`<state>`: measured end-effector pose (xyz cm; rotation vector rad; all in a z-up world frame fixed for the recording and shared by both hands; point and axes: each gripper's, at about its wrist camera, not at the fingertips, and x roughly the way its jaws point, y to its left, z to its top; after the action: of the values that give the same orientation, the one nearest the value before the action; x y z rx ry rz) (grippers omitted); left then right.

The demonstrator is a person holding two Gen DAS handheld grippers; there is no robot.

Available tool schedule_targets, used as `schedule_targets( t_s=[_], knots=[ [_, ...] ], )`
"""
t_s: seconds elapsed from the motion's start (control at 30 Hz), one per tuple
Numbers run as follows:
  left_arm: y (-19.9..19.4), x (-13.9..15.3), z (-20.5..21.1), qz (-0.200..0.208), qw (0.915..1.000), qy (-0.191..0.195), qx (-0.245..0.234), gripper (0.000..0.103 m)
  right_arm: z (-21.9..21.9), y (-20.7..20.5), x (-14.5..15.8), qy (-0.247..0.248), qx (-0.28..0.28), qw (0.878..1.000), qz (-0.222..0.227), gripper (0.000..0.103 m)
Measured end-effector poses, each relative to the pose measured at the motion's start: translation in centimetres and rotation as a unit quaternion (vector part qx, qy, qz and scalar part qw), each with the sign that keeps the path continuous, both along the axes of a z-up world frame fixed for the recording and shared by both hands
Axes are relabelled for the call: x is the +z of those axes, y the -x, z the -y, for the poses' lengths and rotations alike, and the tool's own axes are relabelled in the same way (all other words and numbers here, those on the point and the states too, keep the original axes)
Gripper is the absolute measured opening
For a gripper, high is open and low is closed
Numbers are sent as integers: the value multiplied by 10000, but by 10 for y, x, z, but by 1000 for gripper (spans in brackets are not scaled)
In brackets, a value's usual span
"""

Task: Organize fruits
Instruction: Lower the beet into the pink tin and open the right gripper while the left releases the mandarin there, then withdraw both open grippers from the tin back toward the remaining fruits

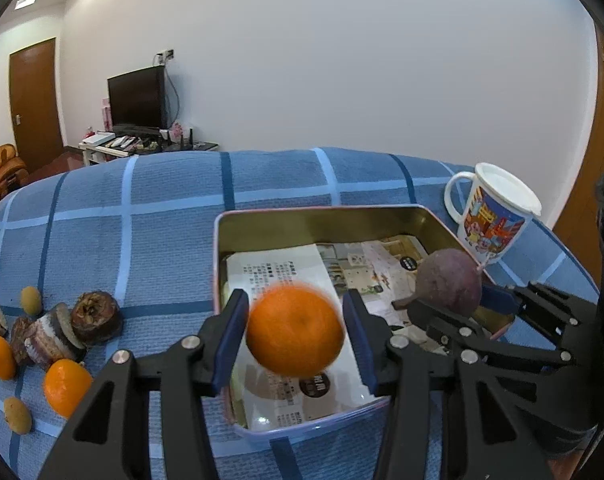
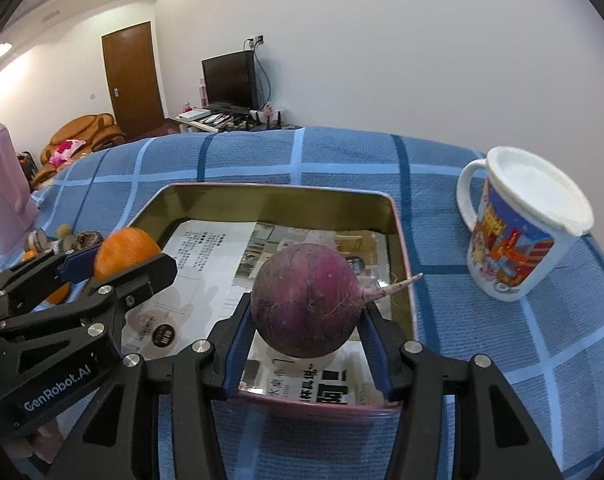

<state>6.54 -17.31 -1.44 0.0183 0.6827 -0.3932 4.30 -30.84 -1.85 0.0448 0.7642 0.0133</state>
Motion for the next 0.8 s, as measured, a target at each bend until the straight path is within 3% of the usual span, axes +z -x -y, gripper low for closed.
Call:
schedule_targets(
  t_s=[0.13, 0.23, 0.37, 0.43, 0.57, 0.67, 0.8],
  knots=[
    [2, 2, -4, 46, 9999, 102, 6, 55, -1, 1, 0, -62, 24, 10000, -19, 53],
    [6, 5, -7, 171, 9997, 154, 13, 64, 1, 2, 3, -62, -34, 10000, 38, 54],
    [13, 16, -18, 416, 9985, 278, 228, 103, 19, 9, 12, -629, -194, 9975, 271, 60],
    [18, 24, -27, 583, 9965, 492, 330, 103, 30, 19, 23, -903, -335, 9934, 631, 66],
    [21, 35, -42, 773, 9938, 551, 586, 103, 48, 42, 41, -1252, -647, 9804, 1374, 81],
    [25, 37, -52, 964, 9915, 369, 790, 103, 55, 51, 48, -1234, -916, 9733, 1707, 85],
    [29, 35, -57, 1203, 9868, -47, 1080, 103, 52, 51, 47, -1002, -1109, 9722, 1801, 85]
  ],
)
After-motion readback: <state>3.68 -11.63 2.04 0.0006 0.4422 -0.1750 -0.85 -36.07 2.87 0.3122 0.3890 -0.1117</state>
